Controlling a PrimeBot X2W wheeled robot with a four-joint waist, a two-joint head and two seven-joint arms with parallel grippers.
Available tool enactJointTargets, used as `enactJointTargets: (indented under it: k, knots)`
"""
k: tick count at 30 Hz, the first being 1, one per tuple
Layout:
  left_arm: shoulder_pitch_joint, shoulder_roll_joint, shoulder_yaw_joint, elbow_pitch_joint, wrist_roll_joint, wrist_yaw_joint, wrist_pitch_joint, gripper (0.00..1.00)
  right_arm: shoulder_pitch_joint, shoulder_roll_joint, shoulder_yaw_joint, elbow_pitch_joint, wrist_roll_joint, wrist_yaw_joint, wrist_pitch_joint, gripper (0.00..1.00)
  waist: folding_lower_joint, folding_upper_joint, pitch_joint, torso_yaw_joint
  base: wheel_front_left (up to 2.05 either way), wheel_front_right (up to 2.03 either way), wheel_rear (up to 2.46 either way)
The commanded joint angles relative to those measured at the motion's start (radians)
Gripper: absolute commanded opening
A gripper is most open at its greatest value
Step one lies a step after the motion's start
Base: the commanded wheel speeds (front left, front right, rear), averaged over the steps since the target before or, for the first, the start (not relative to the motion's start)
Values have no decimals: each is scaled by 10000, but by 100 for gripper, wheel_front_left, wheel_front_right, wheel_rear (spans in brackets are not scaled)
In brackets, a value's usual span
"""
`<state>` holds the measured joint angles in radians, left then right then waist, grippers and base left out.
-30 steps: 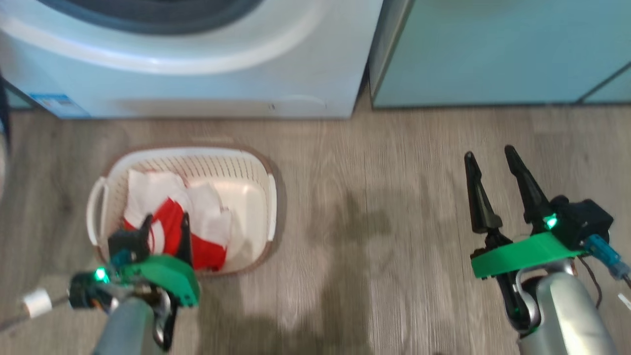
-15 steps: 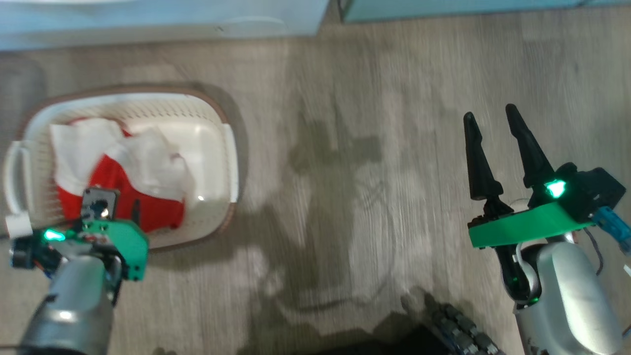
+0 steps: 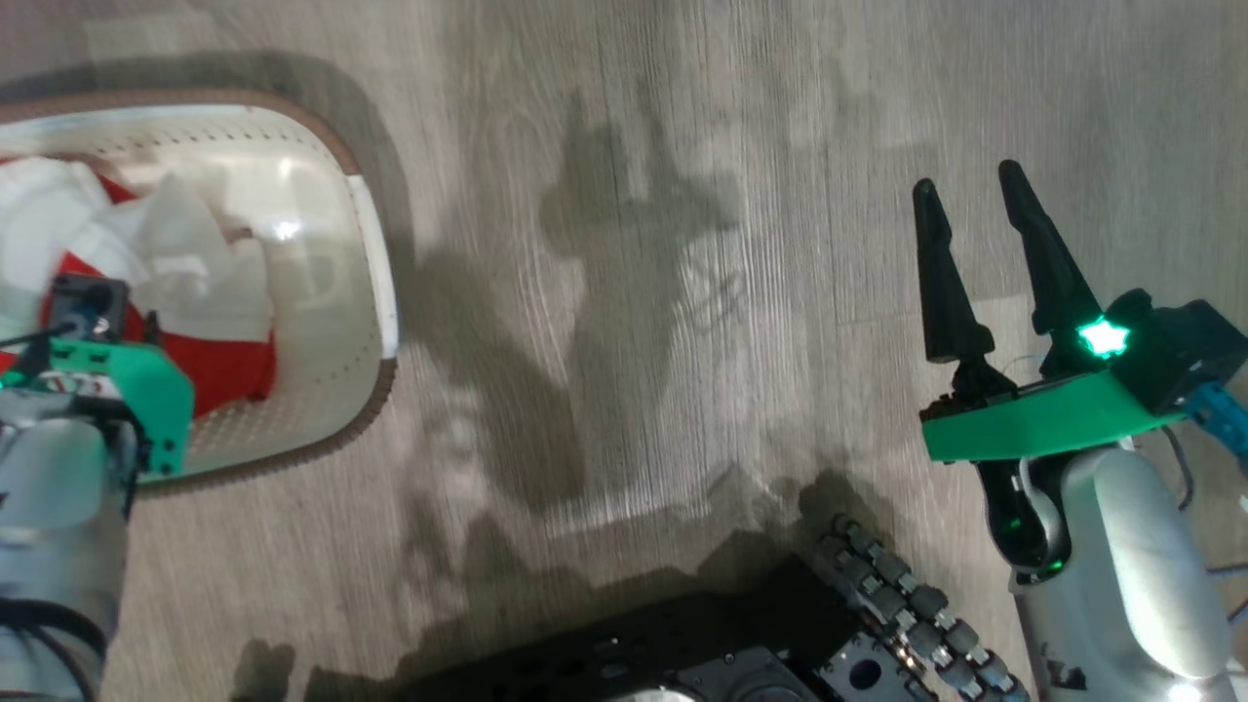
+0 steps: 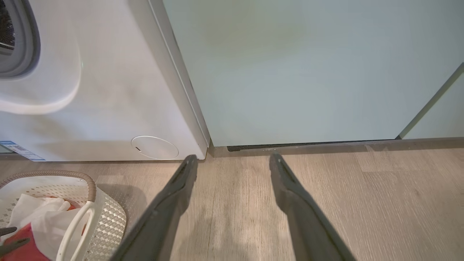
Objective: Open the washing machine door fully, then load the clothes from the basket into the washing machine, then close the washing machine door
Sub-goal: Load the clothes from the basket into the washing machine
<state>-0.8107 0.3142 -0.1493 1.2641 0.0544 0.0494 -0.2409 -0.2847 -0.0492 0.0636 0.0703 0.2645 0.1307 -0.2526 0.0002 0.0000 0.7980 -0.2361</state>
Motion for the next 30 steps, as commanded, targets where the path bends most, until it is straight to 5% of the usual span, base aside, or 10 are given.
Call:
enactJointTargets:
  k: [1, 13, 24, 25, 28, 30]
  knots:
    - [73, 531, 125, 20, 87, 127, 24, 100, 118, -10, 164, -318, 78, 0, -92, 100, -2, 0, 272, -130, 0, 0, 0]
    - [-792, 1141, -507, 208, 548, 518, 1003, 100, -13, -10, 214, -454, 168, 0, -92, 100, -2, 0, 1200, -302, 0, 0, 0]
    - [-980, 1575, -637, 253, 354, 243, 1735, 100, -139, -10, 366, -517, 248, 0, -92, 100, -2, 0, 1627, -433, 0, 0, 0]
    - [-992, 1605, -634, 255, 321, 213, 1750, 88, -147, -10, 386, -522, 251, 0, -92, 100, -2, 0, 1652, -443, 0, 0, 0]
    - [-1013, 1685, -634, 258, 230, 123, 1761, 0, -164, -10, 428, -490, 257, 0, -92, 100, -2, 0, 1703, -472, 0, 0, 0]
    - [-993, 1721, -655, 260, 182, 25, 1766, 0, -175, -10, 441, -469, 257, 0, -92, 100, -2, 0, 1702, -484, 0, 0, 0]
